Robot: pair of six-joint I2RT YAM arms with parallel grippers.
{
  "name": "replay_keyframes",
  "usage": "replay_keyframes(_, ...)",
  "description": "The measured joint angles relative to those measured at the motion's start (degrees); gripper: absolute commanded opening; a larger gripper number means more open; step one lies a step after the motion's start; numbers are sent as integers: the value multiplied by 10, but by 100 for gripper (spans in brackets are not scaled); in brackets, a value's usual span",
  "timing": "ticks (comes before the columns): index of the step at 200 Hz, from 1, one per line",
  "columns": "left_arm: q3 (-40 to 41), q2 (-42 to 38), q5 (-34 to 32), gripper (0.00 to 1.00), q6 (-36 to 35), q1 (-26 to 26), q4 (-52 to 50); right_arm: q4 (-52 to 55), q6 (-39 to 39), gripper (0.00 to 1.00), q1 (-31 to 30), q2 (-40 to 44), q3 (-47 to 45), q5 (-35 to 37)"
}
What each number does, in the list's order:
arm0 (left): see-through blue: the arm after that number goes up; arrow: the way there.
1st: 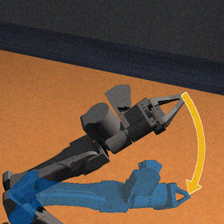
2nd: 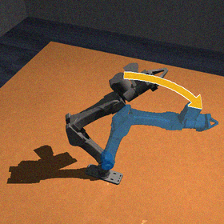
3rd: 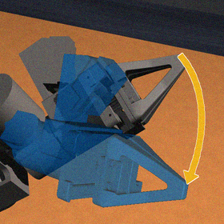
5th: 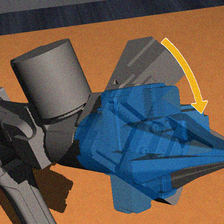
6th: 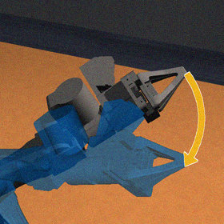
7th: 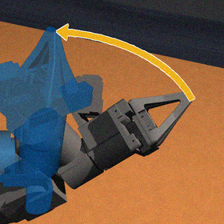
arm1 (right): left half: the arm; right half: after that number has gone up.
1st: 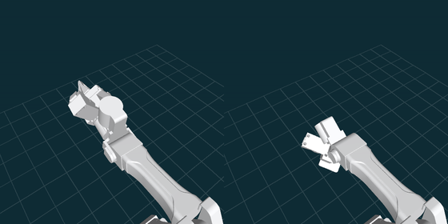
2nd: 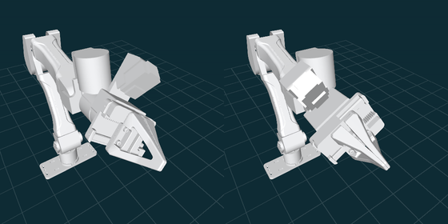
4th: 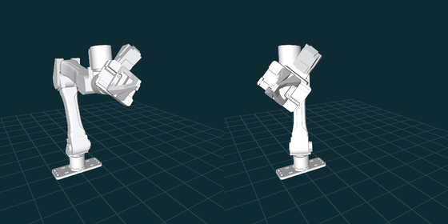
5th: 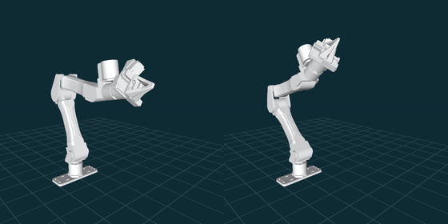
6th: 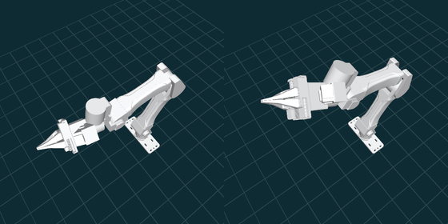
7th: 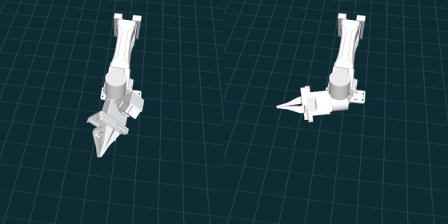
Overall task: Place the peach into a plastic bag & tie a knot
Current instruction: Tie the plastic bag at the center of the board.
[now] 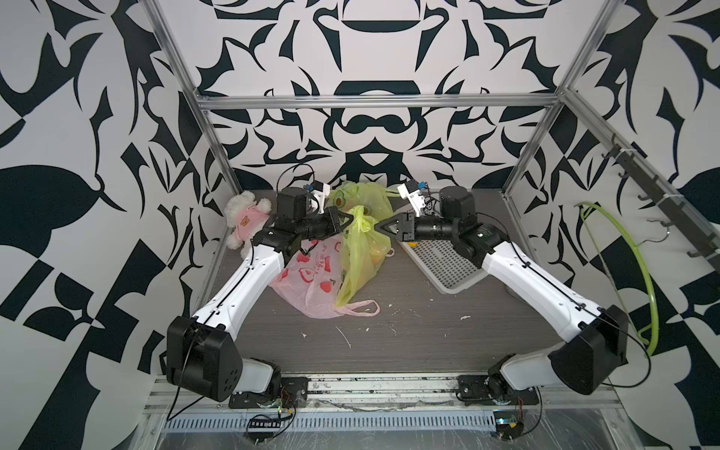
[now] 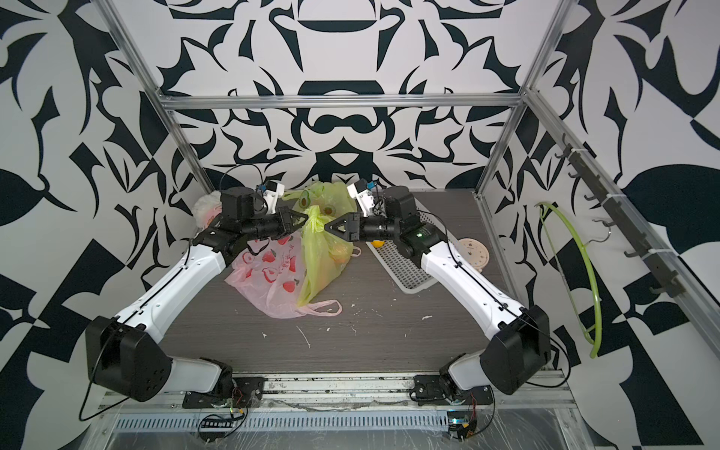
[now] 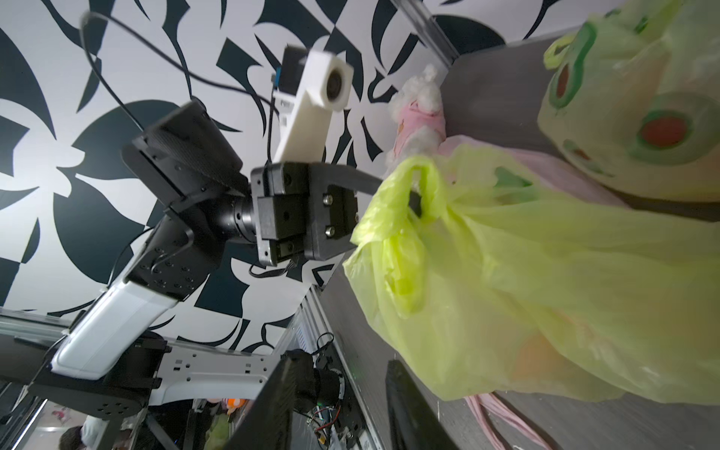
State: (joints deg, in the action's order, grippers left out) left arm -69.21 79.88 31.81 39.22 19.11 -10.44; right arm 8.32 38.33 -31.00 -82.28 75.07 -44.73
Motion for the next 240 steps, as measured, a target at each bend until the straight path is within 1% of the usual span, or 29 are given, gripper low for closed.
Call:
replay_keyframes(28,0,0,2,0,0,0,0,1,0,42,-13,-26,-1,0)
replay_keyframes(102,0,0,11,0,0,0,3,0,0,41,-13,-70,10,3)
replay_keyframes(149,4,0,18,0,1,0,5,-5,0,37,-12,-83,45,2)
replay_keyframes(194,13,-3,21,0,2,0,6,-9,4,28,-7,-113,77,-5)
replay_keyframes(240,13,-5,21,0,2,0,8,-11,7,28,-6,-126,80,-12)
